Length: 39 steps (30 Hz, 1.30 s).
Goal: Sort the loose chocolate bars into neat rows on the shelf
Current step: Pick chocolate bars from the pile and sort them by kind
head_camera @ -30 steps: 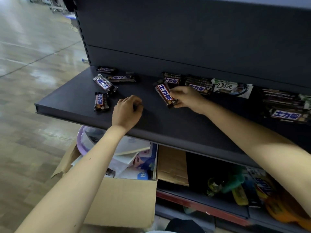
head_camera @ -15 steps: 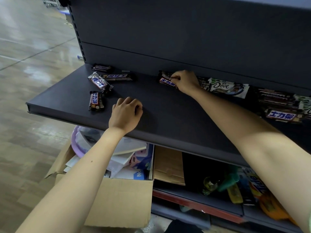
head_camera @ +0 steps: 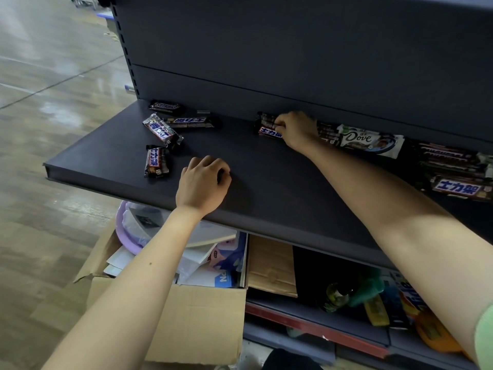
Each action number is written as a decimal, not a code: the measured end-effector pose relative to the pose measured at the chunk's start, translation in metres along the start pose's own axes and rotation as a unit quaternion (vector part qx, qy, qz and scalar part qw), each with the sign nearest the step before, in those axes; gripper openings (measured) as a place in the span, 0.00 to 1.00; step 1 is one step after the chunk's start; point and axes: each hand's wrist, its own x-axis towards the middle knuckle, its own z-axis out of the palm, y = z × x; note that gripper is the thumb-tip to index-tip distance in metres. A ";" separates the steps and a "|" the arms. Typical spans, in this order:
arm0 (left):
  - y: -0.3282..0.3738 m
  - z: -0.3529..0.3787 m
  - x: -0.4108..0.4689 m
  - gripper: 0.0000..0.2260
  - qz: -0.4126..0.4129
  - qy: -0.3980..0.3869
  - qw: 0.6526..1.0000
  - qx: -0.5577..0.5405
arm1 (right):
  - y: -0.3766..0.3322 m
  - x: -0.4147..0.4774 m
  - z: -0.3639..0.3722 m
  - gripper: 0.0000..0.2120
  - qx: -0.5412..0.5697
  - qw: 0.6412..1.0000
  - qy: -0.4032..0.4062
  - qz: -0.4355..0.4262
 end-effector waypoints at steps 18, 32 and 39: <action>-0.001 -0.001 0.001 0.08 0.001 0.013 1.000 -0.011 | -0.001 -0.001 0.006 0.18 -0.096 0.995 0.004 -0.016; -0.004 0.002 0.002 0.08 -0.001 0.026 1.000 -0.017 | -0.046 0.002 0.006 0.17 -0.067 0.995 -0.011 -0.072; -0.003 0.004 0.001 0.07 -0.020 0.036 0.999 -0.003 | -0.108 0.021 0.033 0.20 0.009 0.988 -0.083 -0.131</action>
